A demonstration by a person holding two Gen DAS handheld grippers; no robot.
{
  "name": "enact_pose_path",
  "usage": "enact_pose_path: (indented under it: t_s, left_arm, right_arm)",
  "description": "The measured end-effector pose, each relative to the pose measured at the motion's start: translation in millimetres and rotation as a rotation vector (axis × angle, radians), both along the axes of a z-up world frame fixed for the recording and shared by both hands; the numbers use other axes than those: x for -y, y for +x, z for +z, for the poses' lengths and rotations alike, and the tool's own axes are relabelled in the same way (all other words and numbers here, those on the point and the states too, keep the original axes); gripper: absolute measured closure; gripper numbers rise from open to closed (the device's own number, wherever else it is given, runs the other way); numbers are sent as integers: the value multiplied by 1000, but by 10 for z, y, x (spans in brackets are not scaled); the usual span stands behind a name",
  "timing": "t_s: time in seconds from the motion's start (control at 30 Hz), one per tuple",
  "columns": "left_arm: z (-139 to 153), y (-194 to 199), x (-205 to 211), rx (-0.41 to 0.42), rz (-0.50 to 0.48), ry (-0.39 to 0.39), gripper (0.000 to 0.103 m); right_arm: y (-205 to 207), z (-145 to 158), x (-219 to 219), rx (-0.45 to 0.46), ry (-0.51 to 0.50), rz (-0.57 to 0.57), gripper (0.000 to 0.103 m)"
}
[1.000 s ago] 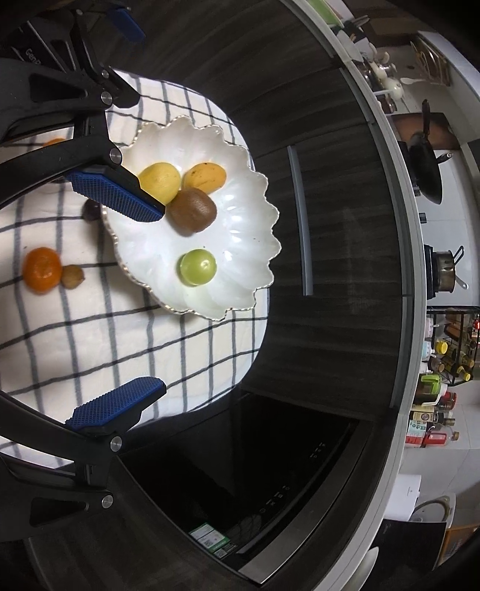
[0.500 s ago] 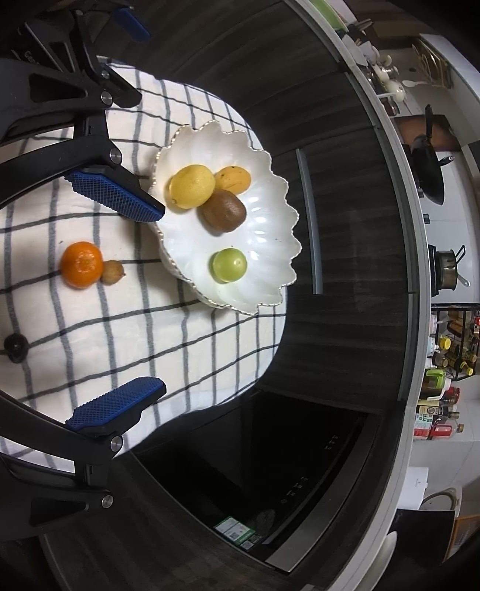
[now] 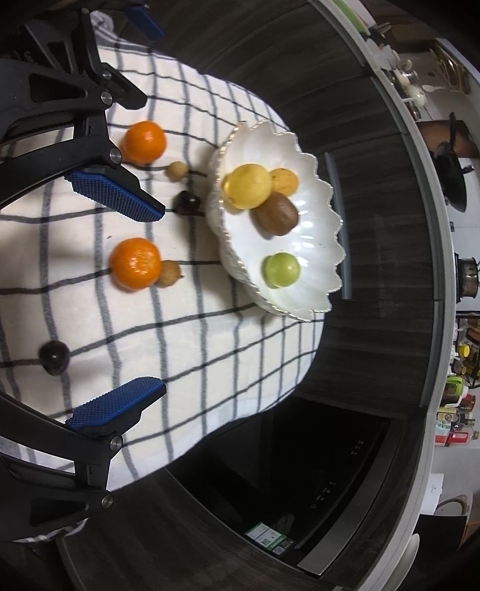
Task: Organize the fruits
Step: 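Withdraw both open tools back from the white bowl, then lower the right tool onto the dark purple plum and close on it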
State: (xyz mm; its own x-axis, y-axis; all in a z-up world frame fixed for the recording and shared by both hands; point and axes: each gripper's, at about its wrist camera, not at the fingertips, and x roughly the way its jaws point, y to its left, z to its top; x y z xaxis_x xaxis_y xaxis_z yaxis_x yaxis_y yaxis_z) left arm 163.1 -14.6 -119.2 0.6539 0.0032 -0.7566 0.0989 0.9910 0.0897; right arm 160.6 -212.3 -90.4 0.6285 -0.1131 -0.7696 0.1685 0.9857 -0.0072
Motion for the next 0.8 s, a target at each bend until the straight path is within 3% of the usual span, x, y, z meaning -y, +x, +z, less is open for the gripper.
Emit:
enact_pose_path:
  t_s: [0.27, 0.53, 0.8]
  left_arm:
    - [-205, -13, 39, -21, -21, 7, 0]
    - [-214, -42, 169, -19, -43, 12, 0]
    - [-234, -127, 354, -18, -89, 27, 0]
  right_arm:
    - [-76, -93, 17, 19, -26, -11, 16]
    - [-214, -167, 161, -10, -14, -70, 16]
    - [-410, -288, 296, -43, 47, -94, 31]
